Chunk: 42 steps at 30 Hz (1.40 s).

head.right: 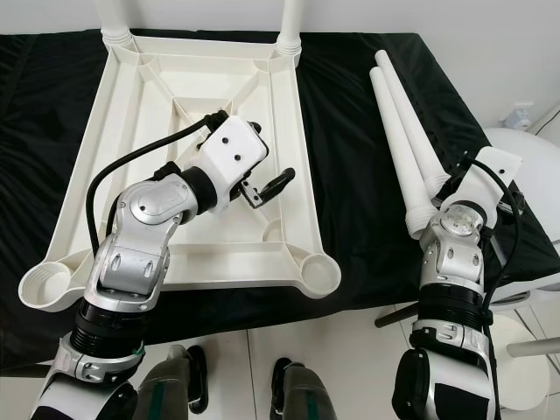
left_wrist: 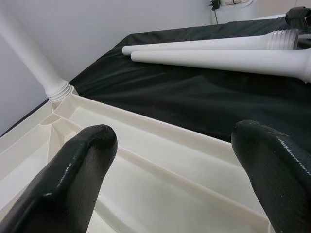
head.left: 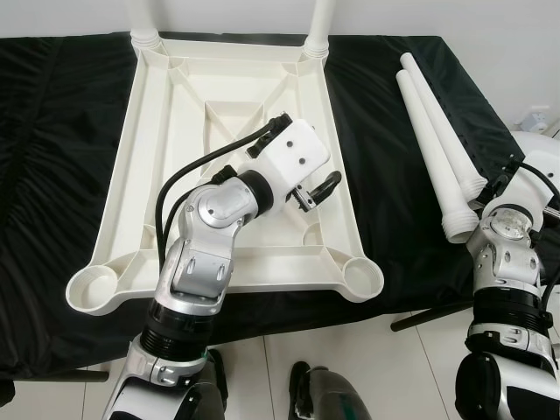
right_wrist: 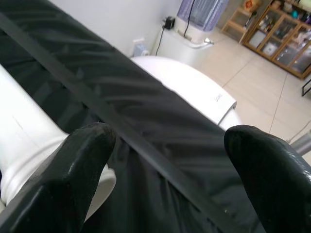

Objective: Building children table

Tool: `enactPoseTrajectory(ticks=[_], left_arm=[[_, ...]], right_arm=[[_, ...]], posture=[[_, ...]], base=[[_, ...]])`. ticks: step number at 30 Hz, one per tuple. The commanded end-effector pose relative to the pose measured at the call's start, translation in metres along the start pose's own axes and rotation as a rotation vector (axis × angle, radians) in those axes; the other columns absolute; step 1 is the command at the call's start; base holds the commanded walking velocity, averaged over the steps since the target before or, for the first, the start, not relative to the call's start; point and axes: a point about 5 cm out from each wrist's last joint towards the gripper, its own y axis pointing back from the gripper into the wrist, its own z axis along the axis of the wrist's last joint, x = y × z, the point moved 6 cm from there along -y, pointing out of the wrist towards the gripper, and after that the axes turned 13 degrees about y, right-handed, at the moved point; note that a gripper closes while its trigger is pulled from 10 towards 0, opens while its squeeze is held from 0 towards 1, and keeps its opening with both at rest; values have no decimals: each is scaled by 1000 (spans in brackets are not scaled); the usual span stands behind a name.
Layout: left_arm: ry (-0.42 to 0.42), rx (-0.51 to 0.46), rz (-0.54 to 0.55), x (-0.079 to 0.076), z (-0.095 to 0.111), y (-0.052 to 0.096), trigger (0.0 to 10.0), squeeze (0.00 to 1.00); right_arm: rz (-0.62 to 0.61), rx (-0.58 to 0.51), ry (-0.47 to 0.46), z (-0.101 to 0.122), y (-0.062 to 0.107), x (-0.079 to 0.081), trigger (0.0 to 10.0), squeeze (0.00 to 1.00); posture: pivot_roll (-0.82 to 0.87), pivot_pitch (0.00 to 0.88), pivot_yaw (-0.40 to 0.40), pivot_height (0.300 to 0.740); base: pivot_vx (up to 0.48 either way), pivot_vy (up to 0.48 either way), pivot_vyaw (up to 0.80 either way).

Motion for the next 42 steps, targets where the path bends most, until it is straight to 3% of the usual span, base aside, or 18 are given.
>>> enactPoseTrajectory(ticks=[1, 9, 17, 20, 22, 24, 25, 29, 33, 38, 42], left_arm=[[-2, -32, 121, 11, 5, 2, 10000, 0], [-1, -36, 125, 11, 6, 2, 10000, 0], [5, -44, 134, 13, 8, 2, 10000, 0], [7, -50, 137, 13, 10, 2, 10000, 0], [10, -56, 139, 12, 11, 1, 10000, 0], [11, -58, 139, 12, 12, 1, 10000, 0], [17, -59, 139, 11, 12, 0, 10000, 0], [23, -63, 134, 8, 12, -1, 10000, 0], [28, -72, 125, 5, 14, -4, 10000, 0], [28, -79, 120, 3, 16, -5, 10000, 0], [25, -84, 121, 2, 17, -6, 10000, 0]], right_arm=[[0, 68, -3, -18, 0, 0, 10000, 0], [43, 91, 7, -23, -1, 6, 10000, 0], [230, 46, -22, -15, 14, 36, 10000, 0], [336, -77, -47, 5, 30, 51, 10000, 0], [440, -208, -114, 27, 48, 62, 10000, 0], [472, -250, -140, 34, 55, 65, 10000, 0], [561, -337, -224, 50, 71, 68, 10000, 0], [644, -415, -315, 68, 84, 69, 10000, 0], [706, -445, -344, 78, 91, 75, 10000, 0], [737, -416, -327, 72, 91, 83, 10000, 0], [650, -336, -259, 47, 79, 84, 10000, 0]], posture=[[11, 182, -33, 740], [11, 182, -35, 740], [8, 183, -39, 740], [7, 184, -44, 740], [5, 184, -48, 740], [5, 184, -48, 740], [2, 184, -50, 740], [-6, 181, -49, 740], [-9, 178, -48, 740], [-9, 177, -50, 740], [-5, 171, -56, 740]], base=[[0, 0, 0], [0, 0, 0], [0, 0, 0], [0, 0, 0], [0, 0, 0], [0, 0, 0], [0, 0, 0], [0, 0, 0], [0, 0, 0], [0, 0, 0], [0, 0, 0]])
